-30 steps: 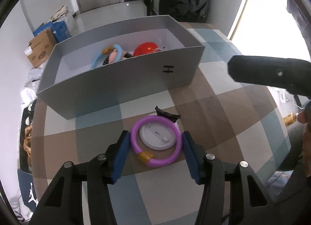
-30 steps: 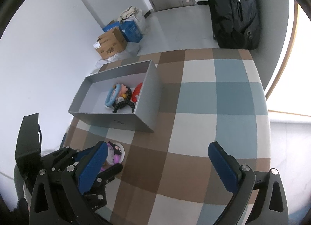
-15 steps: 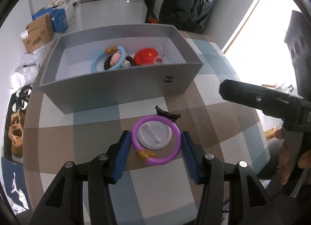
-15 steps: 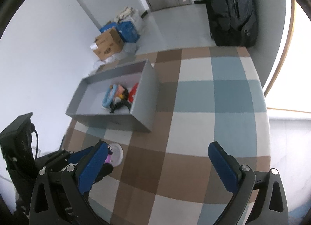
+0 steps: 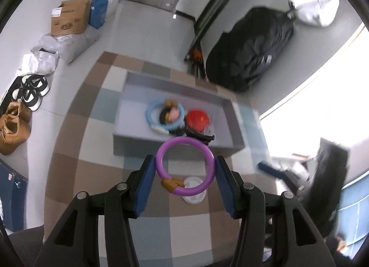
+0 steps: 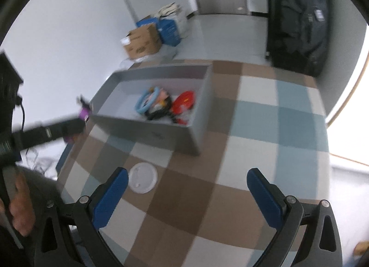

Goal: Organize jewelry
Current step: 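Grasp the white round disc with the right tool while the left tool lifts the ring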

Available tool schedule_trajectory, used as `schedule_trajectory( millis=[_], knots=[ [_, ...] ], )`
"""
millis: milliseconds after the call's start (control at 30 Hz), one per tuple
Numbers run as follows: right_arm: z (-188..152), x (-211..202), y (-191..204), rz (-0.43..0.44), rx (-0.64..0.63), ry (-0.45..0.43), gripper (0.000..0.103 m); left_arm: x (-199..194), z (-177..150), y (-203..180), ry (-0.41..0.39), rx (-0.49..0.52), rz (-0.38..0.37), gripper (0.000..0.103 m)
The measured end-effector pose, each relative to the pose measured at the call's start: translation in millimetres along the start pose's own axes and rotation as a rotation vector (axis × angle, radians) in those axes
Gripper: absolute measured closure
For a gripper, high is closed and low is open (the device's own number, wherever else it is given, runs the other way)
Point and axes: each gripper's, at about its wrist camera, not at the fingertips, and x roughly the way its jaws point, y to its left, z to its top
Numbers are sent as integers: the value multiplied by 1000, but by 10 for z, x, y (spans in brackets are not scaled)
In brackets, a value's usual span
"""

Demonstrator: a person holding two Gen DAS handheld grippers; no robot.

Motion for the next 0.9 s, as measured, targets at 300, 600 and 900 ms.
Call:
schedule_trajectory(
  millis=[300,600,900],
  knots=[
    [-61,307,397,13,-124,70,10,-42,83,192,-24,-44,15,56],
    [-85,448,633,-14,-200,95,32,-93,128,358,-20,-103,0,56],
    [-152,467,764,-102,-286,90,45,-102,135,343,-23,-97,-13,56]
  ],
)
